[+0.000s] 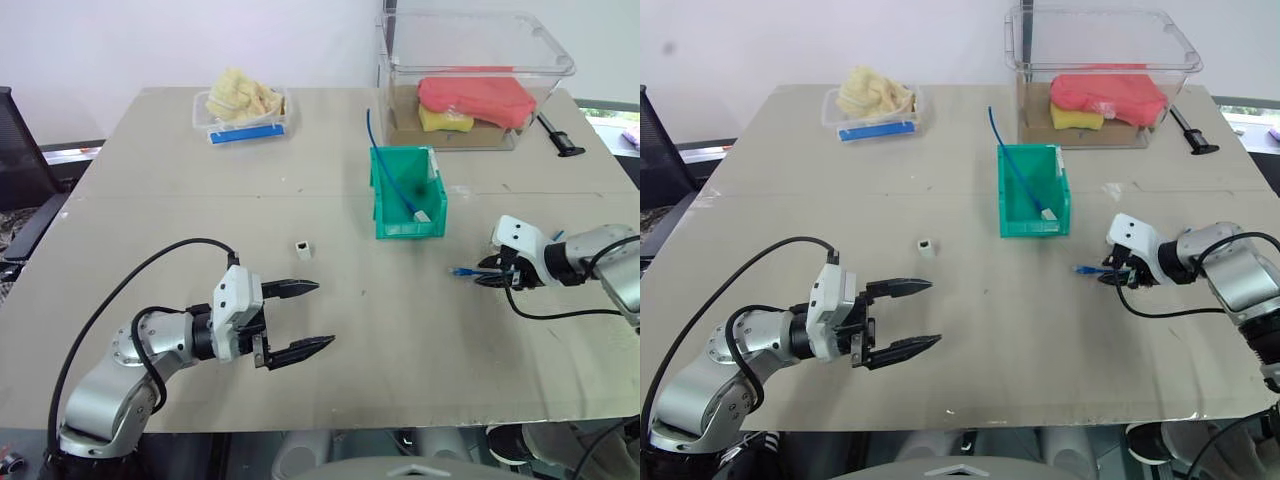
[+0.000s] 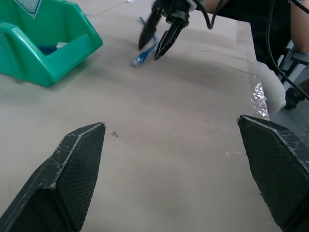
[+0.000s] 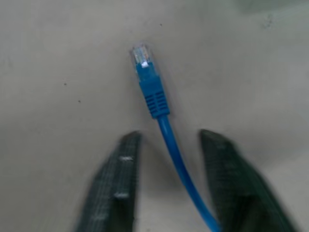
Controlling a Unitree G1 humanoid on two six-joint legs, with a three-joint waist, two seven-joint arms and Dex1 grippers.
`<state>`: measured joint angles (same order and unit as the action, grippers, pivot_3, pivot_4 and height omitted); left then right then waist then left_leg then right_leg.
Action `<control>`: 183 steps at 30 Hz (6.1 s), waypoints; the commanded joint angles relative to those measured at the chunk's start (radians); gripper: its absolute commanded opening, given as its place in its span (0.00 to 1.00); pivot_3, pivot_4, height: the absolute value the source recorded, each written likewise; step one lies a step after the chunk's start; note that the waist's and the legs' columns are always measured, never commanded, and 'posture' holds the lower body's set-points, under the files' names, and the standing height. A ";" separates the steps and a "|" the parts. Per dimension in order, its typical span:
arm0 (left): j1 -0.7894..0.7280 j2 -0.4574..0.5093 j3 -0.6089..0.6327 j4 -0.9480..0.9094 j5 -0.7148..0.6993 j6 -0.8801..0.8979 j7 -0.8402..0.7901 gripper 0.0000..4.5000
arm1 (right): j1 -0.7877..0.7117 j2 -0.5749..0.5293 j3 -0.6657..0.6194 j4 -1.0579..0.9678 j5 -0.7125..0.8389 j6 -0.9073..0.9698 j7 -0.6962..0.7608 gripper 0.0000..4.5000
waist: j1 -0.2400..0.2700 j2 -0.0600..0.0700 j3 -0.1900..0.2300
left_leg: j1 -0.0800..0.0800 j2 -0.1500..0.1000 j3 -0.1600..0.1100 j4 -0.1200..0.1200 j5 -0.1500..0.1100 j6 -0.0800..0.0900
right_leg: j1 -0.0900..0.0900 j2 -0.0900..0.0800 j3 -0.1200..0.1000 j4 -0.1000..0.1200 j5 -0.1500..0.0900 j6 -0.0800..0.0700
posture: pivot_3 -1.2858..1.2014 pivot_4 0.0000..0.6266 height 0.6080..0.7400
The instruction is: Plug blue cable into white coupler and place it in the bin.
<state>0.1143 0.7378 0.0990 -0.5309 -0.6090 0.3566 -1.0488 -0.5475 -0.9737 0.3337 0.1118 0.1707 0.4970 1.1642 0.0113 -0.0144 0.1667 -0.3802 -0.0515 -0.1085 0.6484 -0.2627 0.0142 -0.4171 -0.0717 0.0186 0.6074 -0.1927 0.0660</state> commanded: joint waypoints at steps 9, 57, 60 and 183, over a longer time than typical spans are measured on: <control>-0.026 -0.028 -0.039 0.048 0.093 -0.075 0.025 1.00 | -0.007 0.113 0.048 -0.400 0.031 0.193 0.007 0.01 | -0.006 0.001 0.000 | 0.001 0.001 -0.002 0.001 0.000 0.001 | 0.000 0.001 -0.001 0.002 0.001 -0.001 | 0.52 0.24 1.00; -0.634 -0.230 -0.505 0.714 0.518 -0.245 -0.145 0.02 | 1.119 0.405 -0.564 -1.033 0.160 -0.199 -0.489 1.00 | 0.002 -0.002 -0.005 | 0.005 -0.001 -0.001 0.005 -0.001 0.001 | 0.003 0.001 0.001 0.009 0.001 0.003 | 0.52 0.24 1.00; -0.609 -0.254 -0.448 0.661 0.454 -0.310 -0.140 0.02 | 1.064 0.445 -0.518 -1.046 0.229 -0.087 -0.564 1.00 | 0.001 -0.002 -0.005 | 0.005 -0.001 -0.002 0.005 -0.001 0.001 | 0.003 0.001 0.001 0.009 0.001 0.002 | 0.52 0.24 1.00; -0.701 -0.288 -0.484 0.811 0.610 -0.367 -0.149 0.07 | 0.027 0.355 0.022 -0.369 0.244 0.047 -0.327 0.00 | -0.025 -0.002 -0.005 | 0.002 -0.005 -0.006 0.005 0.000 0.001 | -0.001 0.001 0.000 0.013 0.002 0.001 | 0.52 0.24 1.00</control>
<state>-0.5796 0.4511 -0.3743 0.2799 -0.0106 0.0032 -1.1998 -0.4995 -0.6220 0.3540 -0.2530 0.4367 0.5667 0.8168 -0.0135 -0.0167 0.1620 -0.3786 -0.0567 -0.1147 0.6538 -0.2629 0.0152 -0.4184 -0.0707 0.0183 0.6205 -0.1907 0.0665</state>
